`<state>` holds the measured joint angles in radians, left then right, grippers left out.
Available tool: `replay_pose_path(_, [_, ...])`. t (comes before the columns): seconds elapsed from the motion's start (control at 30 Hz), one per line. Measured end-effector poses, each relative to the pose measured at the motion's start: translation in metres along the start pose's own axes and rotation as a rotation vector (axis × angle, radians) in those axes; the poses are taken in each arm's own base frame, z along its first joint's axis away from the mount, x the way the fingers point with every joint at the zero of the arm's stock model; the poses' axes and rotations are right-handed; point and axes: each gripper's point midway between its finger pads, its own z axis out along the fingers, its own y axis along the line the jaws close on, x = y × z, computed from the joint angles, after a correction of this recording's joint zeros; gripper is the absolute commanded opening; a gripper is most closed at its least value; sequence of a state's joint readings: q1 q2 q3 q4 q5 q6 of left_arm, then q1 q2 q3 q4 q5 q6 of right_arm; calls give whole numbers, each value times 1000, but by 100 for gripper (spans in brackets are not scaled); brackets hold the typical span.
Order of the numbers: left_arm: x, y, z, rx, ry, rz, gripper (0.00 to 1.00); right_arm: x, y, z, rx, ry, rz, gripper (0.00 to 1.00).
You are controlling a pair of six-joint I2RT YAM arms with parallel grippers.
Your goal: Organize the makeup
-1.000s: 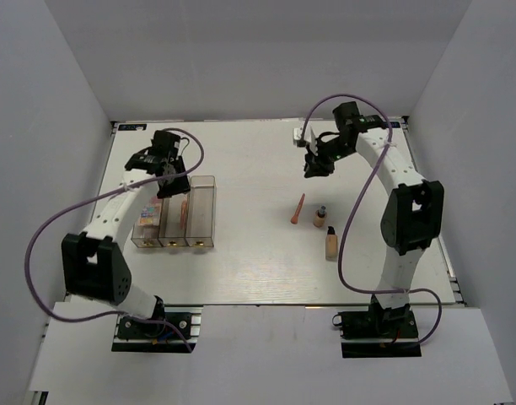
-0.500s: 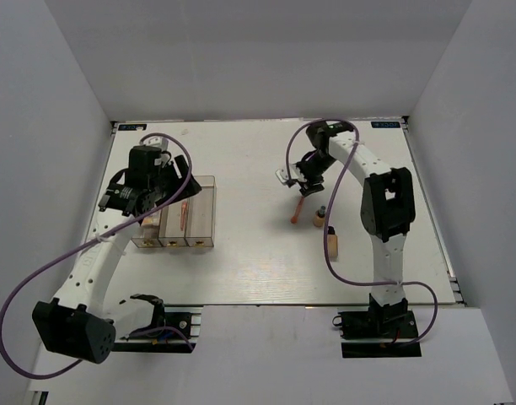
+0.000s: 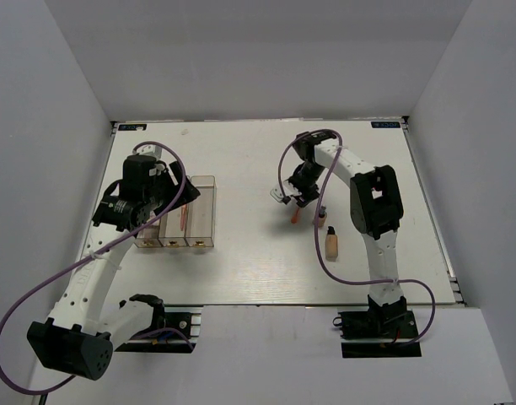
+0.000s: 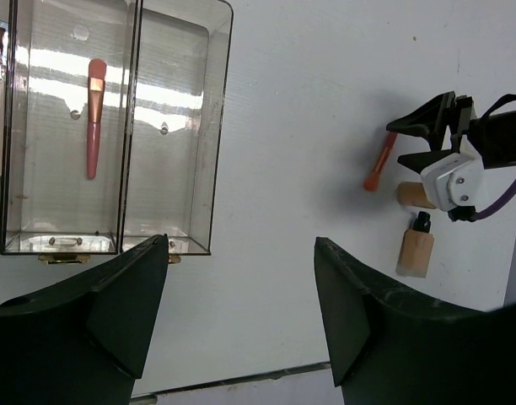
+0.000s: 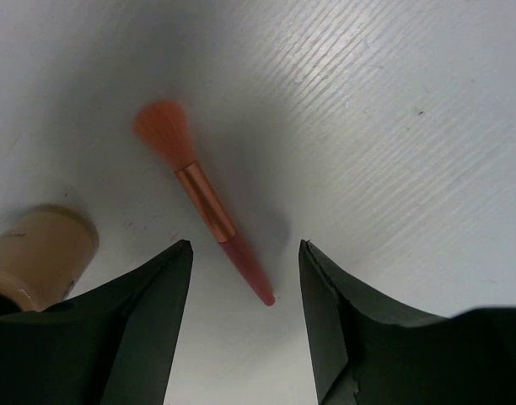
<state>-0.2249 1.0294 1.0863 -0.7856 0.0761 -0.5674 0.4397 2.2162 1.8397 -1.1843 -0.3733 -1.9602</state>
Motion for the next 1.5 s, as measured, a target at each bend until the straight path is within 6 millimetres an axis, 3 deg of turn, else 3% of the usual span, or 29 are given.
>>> replay_pose_path(0.2, [0,-1,0,3,2,-8,80,9,21,17,-64,26,14,55])
replay_pose_path(0.37, [0,-1,0,4,2,-10,80,7,27,18,-42,48,-6,49])
replay_pose_path(0.5, [0,-2,-2,6,-2,-16,80,6,29,18,-33,55,-12,24])
replay_pose_path(0.57, [-1,-2,-3,9,-7,-19,80,6,27,19,-29,56,-14,17])
replay_pose_path(0.77, [-2,-4,-8,18,-20,-24,80,2,17,20,-17,50,6,4])
replay_pose_path(0.93, [-5,-8,-13,36,-41,-27,80,-17,-22,25,45,-28,85,0])
replay_pose_path(1.07, [-18,-19,-31,98,-121,-23,80,-58,-61,11,140,-141,167,0])
replay_pose_path(1.27, [-43,-39,-66,210,-282,-10,80,-160,-98,-7,222,-387,337,0])
replay_pose_path(1.37, [-50,-44,-74,236,-319,-5,80,-216,-122,-10,237,-548,491,0])
replay_pose_path(1.5, [-53,-47,-77,246,-334,-3,80,-267,-152,-13,250,-728,670,0])
